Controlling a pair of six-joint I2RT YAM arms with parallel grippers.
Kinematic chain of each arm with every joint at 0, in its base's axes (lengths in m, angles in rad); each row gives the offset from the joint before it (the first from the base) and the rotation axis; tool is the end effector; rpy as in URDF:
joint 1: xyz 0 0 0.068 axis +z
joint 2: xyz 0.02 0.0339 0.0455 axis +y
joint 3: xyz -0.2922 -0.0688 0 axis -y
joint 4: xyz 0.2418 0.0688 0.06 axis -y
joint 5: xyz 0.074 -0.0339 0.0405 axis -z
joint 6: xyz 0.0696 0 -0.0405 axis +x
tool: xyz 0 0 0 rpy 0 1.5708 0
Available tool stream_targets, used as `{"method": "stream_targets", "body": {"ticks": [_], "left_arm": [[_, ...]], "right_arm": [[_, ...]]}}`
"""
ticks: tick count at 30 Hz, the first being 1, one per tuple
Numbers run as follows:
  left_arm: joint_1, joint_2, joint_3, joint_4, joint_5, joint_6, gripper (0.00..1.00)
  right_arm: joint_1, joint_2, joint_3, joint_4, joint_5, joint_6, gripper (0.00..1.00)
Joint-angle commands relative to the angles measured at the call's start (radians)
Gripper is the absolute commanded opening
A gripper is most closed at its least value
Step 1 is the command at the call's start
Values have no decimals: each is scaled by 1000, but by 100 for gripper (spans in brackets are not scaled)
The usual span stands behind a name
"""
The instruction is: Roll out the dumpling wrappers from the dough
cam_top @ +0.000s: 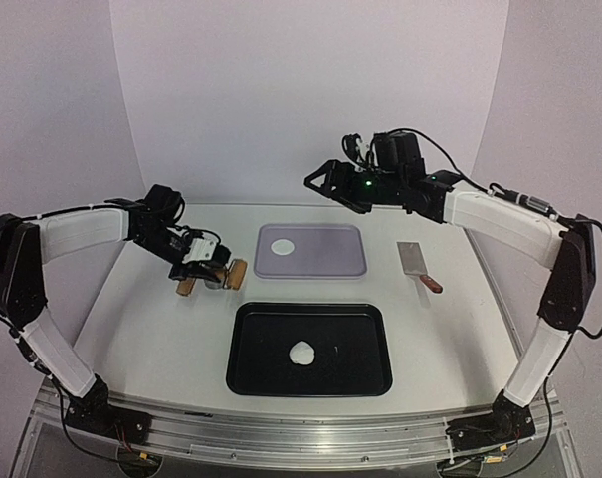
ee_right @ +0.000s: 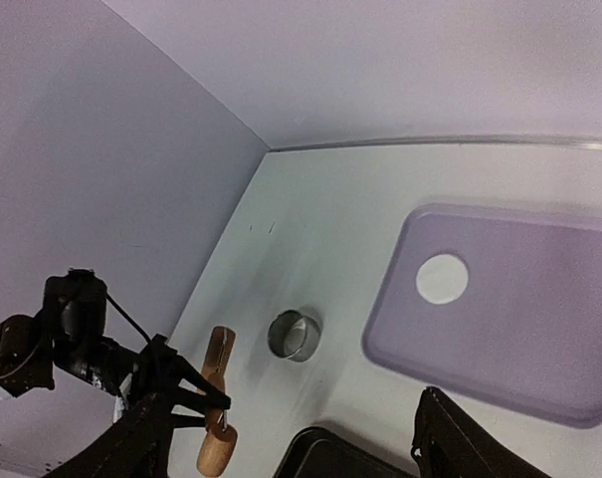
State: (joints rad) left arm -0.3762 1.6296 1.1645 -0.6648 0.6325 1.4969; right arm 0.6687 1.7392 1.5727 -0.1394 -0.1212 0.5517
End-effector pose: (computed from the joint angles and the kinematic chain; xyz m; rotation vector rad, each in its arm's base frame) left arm 0.2971 -0.1616 0.2327 2.0520 1.2895 -0.3821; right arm 0.3509 0.2880 0.3776 -0.2042 1.9771 0.9326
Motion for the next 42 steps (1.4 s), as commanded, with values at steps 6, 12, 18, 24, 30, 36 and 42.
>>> {"method": "stream_targets", "body": {"ticks": [6, 12, 18, 24, 30, 36, 42], "left_arm": [[-36, -72, 93, 384, -29, -710, 0], [-74, -47, 109, 450, -71, -751, 0], [-93, -29, 121, 464, -71, -741, 0], [-103, -26, 130, 474, -67, -733, 0], [-103, -17, 137, 478, -63, -738, 0], [-102, 1, 161, 440, -41, -767, 3], [-79, -18, 78, 440, -18, -668, 60]], "right_arm": [[109, 254, 302, -191, -226, 287, 76], [131, 360, 414, -216, -264, 298, 71], [136, 452, 515, -227, -282, 304, 66], [138, 508, 573, -239, -291, 308, 44], [138, 536, 610, -251, -294, 300, 29], [136, 517, 599, -265, -300, 284, 0], [136, 476, 620, -267, -337, 269, 0]]}}
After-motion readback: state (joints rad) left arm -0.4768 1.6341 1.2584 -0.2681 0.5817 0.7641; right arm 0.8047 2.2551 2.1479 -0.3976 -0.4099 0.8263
